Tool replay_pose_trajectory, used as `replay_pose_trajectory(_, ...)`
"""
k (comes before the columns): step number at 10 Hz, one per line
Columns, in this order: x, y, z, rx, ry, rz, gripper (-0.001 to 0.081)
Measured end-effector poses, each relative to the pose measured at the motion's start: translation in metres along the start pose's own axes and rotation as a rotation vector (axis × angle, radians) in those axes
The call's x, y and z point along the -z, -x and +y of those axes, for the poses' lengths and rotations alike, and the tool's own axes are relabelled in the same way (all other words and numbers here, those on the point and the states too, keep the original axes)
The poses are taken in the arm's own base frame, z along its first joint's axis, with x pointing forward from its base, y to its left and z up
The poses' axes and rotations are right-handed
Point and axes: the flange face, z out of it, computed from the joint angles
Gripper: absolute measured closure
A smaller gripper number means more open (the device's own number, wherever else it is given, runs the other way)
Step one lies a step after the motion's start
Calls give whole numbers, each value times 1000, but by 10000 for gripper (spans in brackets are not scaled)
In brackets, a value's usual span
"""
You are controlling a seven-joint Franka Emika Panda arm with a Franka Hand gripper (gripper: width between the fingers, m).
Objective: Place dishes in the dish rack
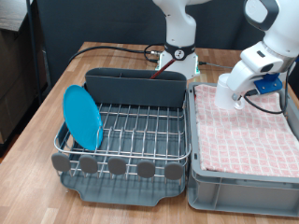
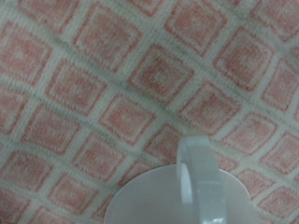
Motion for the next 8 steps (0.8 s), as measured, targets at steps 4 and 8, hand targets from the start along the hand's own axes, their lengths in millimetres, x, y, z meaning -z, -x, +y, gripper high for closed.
replay_pose_trajectory(4, -5, 1, -1, 2, -2, -13, 3)
replay_pose_trajectory(8, -14, 5, -1, -1, -13, -18, 3)
